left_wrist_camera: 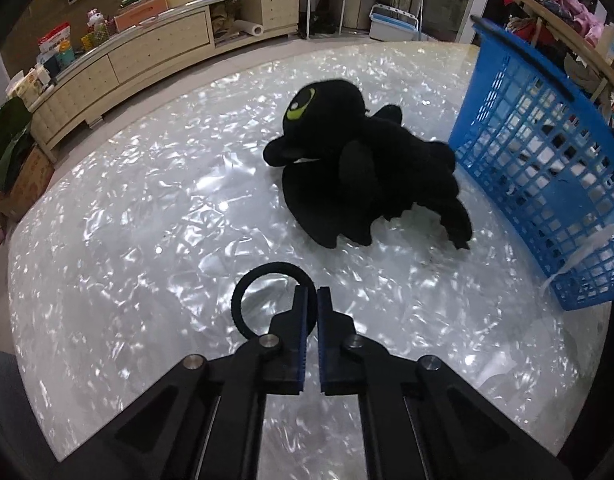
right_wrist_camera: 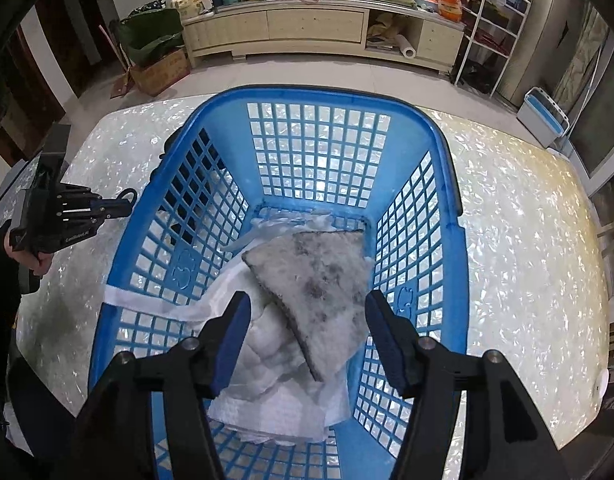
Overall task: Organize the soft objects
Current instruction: 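Carry the black rubber ring with the left gripper toward the basket while the right gripper withdraws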
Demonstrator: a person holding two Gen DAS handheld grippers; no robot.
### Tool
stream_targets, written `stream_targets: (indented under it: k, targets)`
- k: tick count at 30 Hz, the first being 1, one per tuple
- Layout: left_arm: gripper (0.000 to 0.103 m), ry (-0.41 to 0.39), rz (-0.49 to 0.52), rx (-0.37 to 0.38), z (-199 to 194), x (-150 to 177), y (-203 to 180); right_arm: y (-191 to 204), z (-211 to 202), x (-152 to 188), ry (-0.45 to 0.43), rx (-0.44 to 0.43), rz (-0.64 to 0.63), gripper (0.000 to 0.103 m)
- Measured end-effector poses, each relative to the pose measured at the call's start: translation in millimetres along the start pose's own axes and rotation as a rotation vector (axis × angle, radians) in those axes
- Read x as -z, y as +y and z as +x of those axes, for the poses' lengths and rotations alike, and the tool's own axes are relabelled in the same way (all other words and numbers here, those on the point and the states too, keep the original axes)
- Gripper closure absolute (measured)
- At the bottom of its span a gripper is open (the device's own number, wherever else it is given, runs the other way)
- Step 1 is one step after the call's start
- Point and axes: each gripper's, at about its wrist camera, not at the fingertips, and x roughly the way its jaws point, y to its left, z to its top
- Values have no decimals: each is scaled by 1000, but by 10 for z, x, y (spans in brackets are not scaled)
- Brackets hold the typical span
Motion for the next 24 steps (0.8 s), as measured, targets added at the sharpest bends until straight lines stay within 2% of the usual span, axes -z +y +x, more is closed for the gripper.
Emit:
stream_targets:
  k: [5,6,7,8,13,18,24]
  targets:
    - [100,-34,-5,7,-326,71,-87,43,-84,71,1,15,-10,43]
    - [100,-38,-1,7,-386,89,-103,55,-94,87,2,16,-9,38]
    - [100,-45,5,8,-475,112,-139,55,-116,114,1,14,-5,26]
    - [100,-54,12,4,-562,130,-182,55,-147,144,-4,14,-2,21]
    - [100,-89,29,10,-905,111,-398,89,-240,272,-2,21,0,19]
    - [100,-118,48,13,-1209,94,-615,97,-306,387,2,12,13,3]
    - [100,-148,66,31,-1445,41,-883,94,-359,483,-6,-18,25,0]
